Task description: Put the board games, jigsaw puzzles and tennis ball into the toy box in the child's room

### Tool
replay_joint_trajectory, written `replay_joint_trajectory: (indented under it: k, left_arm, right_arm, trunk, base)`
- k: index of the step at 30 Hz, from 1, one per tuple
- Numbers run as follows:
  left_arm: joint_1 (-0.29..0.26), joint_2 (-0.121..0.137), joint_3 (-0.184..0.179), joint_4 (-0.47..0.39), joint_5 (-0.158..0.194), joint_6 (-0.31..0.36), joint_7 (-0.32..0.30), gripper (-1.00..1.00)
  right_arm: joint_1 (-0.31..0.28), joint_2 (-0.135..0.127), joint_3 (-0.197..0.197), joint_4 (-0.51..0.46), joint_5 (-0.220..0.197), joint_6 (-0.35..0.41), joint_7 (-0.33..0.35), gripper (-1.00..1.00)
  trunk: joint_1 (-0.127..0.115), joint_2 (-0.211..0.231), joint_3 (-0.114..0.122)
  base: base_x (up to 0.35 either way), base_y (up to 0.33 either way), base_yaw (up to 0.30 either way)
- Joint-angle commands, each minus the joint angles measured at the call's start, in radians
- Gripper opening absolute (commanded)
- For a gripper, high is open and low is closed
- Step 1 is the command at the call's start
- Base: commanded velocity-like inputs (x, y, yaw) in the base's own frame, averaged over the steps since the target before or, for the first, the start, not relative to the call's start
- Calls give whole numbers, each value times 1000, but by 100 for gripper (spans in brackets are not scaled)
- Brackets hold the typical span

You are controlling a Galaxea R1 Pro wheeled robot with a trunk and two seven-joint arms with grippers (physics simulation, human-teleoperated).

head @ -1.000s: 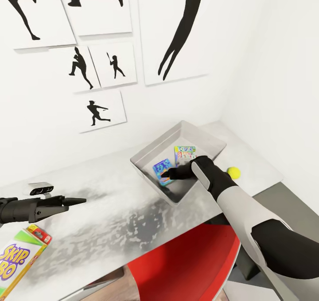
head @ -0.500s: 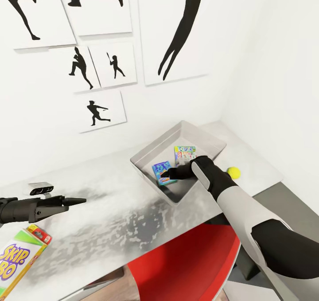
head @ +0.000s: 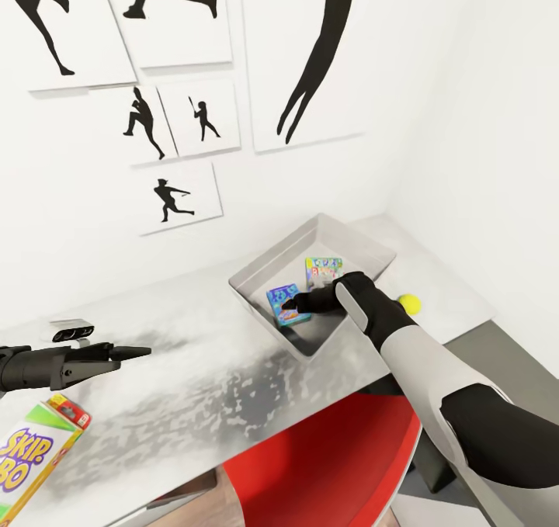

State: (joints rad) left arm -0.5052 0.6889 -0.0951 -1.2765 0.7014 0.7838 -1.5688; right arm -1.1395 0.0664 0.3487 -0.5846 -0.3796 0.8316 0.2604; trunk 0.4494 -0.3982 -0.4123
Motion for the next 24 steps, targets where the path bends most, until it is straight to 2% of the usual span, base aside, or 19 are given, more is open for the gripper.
replay_joint_trajectory:
  k: [1, 12, 19, 24]
  left_arm:
    - [-1, 1, -3, 0, 4, 11, -2, 100]
    - [-1, 1, -3, 0, 4, 10, -2, 100]
    - [-1, 1, -3, 2, 4, 10, -2, 100]
    - [-1, 1, -3, 2, 4, 10, -2, 100]
  right_arm:
    - [-1, 0, 1, -1, 6, 3, 6, 100]
    - [-2, 0, 1, -6, 2, 4, 6, 100]
    - [0, -6, -6, -92, 0, 51, 7, 100]
    - [13, -12, -61, -208, 0, 108, 6, 100]
  trunk:
    - [1, -2, 0]
    - [1, -2, 18]
    - [1, -2, 29]
    - [1, -2, 37]
  base:
    - [0, 0, 0]
    - [0, 0, 0]
    - [0, 0, 0]
    - [0, 0, 0]
